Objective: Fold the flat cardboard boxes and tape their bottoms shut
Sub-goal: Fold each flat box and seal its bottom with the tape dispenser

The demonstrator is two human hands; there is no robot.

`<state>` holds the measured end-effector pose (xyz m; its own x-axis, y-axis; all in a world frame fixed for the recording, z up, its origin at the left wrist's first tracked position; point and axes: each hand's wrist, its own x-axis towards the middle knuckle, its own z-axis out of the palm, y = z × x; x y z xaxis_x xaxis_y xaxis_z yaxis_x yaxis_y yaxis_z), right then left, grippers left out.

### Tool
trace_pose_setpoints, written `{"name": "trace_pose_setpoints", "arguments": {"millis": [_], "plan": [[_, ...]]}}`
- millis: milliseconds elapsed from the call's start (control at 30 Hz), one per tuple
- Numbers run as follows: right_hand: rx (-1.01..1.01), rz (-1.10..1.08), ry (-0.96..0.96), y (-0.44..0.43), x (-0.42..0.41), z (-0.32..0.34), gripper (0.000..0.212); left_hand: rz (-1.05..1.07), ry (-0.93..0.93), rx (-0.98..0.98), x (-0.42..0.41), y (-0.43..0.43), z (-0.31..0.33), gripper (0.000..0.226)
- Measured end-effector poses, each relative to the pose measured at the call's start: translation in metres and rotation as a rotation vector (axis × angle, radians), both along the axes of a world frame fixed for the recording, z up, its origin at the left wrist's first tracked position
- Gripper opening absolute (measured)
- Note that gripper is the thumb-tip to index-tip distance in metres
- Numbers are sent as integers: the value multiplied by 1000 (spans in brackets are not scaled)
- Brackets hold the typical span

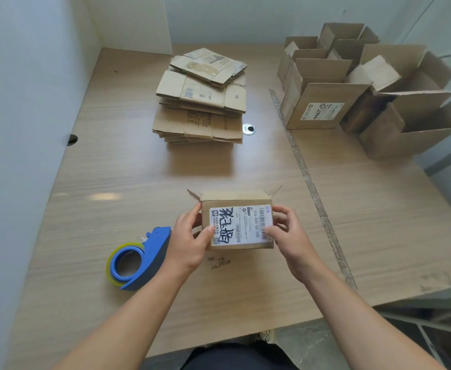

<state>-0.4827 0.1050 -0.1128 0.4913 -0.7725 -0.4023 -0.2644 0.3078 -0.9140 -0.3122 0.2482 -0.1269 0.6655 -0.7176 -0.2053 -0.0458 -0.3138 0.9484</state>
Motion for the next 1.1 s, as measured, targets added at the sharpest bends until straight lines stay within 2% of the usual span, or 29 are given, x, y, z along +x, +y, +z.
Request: {"name": "trace_pose_setpoints", "arguments": {"millis": [100, 167, 233, 367, 467, 533, 633, 700, 733, 800, 867, 1000, 1100], "plan": [[-17, -33, -5, -2, -2, -1, 38, -69, -44, 3, -1, 1, 2, 60], [1, -46, 2, -3, -3, -2, 39, -106, -1, 23, -1, 5, 2, 60], [18, -48, 21, -6, -4, -8, 38, -146, 55, 53, 1, 9, -1, 53], [-47, -21, 120, -7, -11, -21, 14, -141, 127, 115, 8, 11, -6, 33], [-205, 38, 259, -5, -13, -21, 44, 9, 133, 117, 13, 8, -1, 26], [-372, -1, 343, -5, -13, -17, 60, 61, -4, 89, 19, 5, 3, 29], [-758, -17, 324, -10, -7, 1, 52, 18, -392, 27, 27, 1, 7, 32], [-972, 162, 318, -15, 1, 10, 47, -122, -649, 4, 29, -4, 7, 34], [-1004, 309, 341, -18, 6, 11, 49, -208, -742, 31, 29, -7, 4, 40], [-989, 642, 502, -19, 14, 9, 51, -352, -880, 151, 30, -10, -2, 51], [-958, 810, 614, -15, 16, 4, 50, -452, -955, 283, 32, -11, -5, 59], [-892, 732, 384, -8, 2, 1, 47, -552, -873, 413, 34, -13, -4, 78], [-822, 709, 344, -13, -9, -6, 33, -638, -608, 383, 38, -9, -9, 107]]}}
